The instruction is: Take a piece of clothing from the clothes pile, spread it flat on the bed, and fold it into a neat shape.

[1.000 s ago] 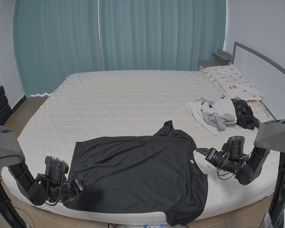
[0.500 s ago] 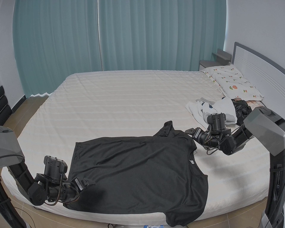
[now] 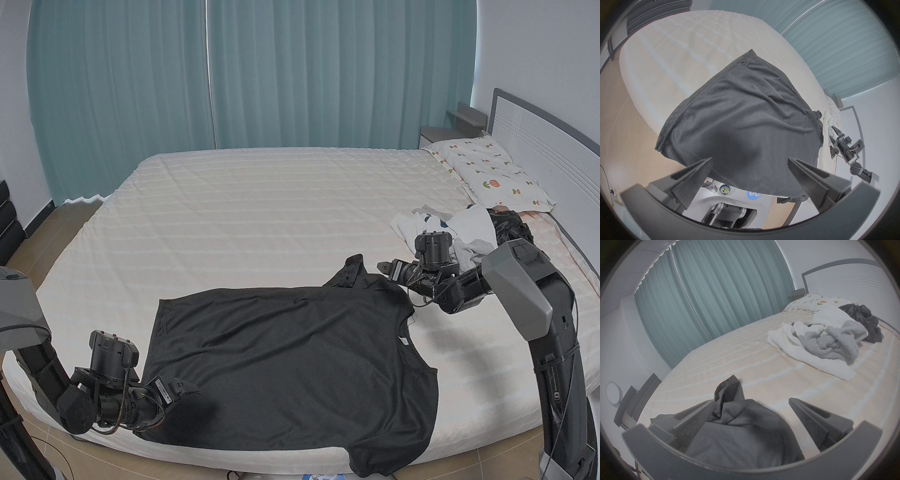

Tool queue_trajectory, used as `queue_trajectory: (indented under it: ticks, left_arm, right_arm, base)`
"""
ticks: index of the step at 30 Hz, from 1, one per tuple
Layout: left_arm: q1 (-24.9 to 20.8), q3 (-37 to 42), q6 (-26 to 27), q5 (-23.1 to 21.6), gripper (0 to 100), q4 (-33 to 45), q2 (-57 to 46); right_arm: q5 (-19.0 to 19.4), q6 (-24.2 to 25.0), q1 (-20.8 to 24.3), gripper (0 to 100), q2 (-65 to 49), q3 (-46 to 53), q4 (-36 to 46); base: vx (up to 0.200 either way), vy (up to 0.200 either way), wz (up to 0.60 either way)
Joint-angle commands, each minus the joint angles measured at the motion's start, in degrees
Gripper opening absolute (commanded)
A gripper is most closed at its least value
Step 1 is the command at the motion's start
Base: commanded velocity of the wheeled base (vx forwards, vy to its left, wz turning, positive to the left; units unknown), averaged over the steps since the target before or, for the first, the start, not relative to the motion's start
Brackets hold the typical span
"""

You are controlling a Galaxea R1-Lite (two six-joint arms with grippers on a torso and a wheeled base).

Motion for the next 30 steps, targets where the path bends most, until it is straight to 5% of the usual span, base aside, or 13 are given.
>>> queue_trajectory:
  ticks: [1, 12, 13, 30]
  left_arm:
    - [0.1, 0.5, 0.0, -0.1, 100, 0.0, 0.2]
    - [0.1, 0.8, 0.0, -0.1, 100, 0.0, 0.2]
    - [0.1, 0.8, 0.0, -0.1, 100, 0.0, 0.2]
    - [0.1, 0.7, 0.1, 0.2, 100, 0.0, 1.1]
  right_arm:
    - [0.0, 0.0, -0.2, 100, 9.4, -8.8, 0.6]
    - [0.5, 4.6, -0.8, 100, 11.4, -11.7, 1.0]
    - [0.8, 5.1, -0.7, 0, 11.3, -11.8, 1.1]
    - [1.1, 10.0, -4.5, 0, 8.1, -10.1, 1.0]
  base:
    - [0.0, 0.0, 0.0]
    - [0.0, 0.0, 0.0]
    - [0.0, 0.0, 0.0]
    - [0.0, 0.0, 0.0]
